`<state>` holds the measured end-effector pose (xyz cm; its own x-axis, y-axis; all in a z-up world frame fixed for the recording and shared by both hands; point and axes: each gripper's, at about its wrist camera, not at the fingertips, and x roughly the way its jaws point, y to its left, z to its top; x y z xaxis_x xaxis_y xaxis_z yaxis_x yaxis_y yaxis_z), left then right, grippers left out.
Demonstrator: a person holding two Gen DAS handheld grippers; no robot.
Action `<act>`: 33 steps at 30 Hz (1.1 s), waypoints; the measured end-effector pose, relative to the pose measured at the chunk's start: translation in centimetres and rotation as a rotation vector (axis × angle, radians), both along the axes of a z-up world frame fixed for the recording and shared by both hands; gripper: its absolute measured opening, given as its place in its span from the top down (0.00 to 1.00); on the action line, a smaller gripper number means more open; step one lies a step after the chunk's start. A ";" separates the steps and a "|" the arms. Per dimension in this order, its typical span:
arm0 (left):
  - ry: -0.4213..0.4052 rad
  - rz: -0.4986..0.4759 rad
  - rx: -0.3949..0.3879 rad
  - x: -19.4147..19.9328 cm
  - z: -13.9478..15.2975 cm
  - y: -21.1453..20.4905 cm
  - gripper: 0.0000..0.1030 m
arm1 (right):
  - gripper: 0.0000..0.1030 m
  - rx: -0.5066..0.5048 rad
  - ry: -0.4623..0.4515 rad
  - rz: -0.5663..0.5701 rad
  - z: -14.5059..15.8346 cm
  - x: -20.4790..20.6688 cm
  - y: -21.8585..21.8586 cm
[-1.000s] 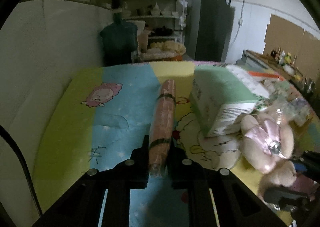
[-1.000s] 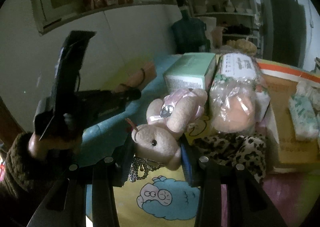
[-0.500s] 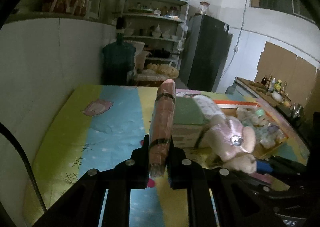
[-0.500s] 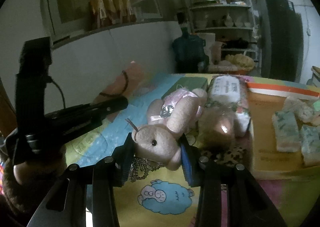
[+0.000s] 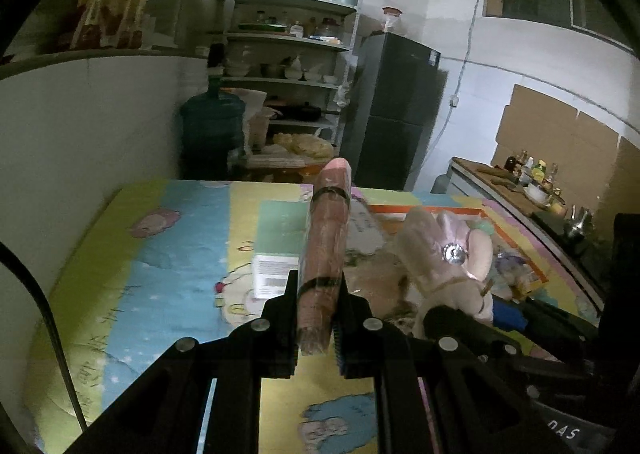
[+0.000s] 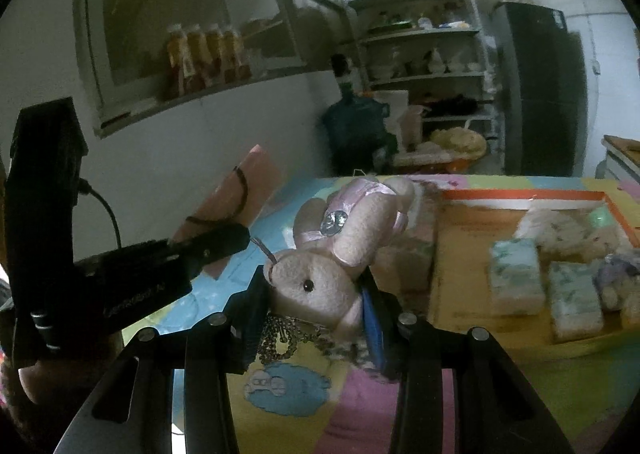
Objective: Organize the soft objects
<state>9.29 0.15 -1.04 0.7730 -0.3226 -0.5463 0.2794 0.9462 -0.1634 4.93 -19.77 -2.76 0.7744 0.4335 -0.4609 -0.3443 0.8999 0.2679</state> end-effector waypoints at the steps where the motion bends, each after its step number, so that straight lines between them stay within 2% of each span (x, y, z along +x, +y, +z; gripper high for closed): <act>1: -0.003 -0.006 -0.001 0.0 0.1 -0.5 0.87 | 0.58 0.002 -0.003 -0.007 0.1 0.0 -0.4; 14: -0.014 -0.067 -0.008 0.9 0.9 -6.5 0.87 | 0.58 0.020 -0.019 -0.092 0.7 -0.6 -6.1; 33: 0.007 -0.076 -0.006 3.3 0.0 -11.9 0.87 | 0.58 0.049 -0.026 -0.183 0.3 0.0 -12.6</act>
<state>12.59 -11.78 -1.02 0.7419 -0.3838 -0.5497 0.3495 0.9211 -0.1714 4.97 -32.37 -2.47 0.8538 0.3055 -0.4216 -0.1831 0.9342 0.3062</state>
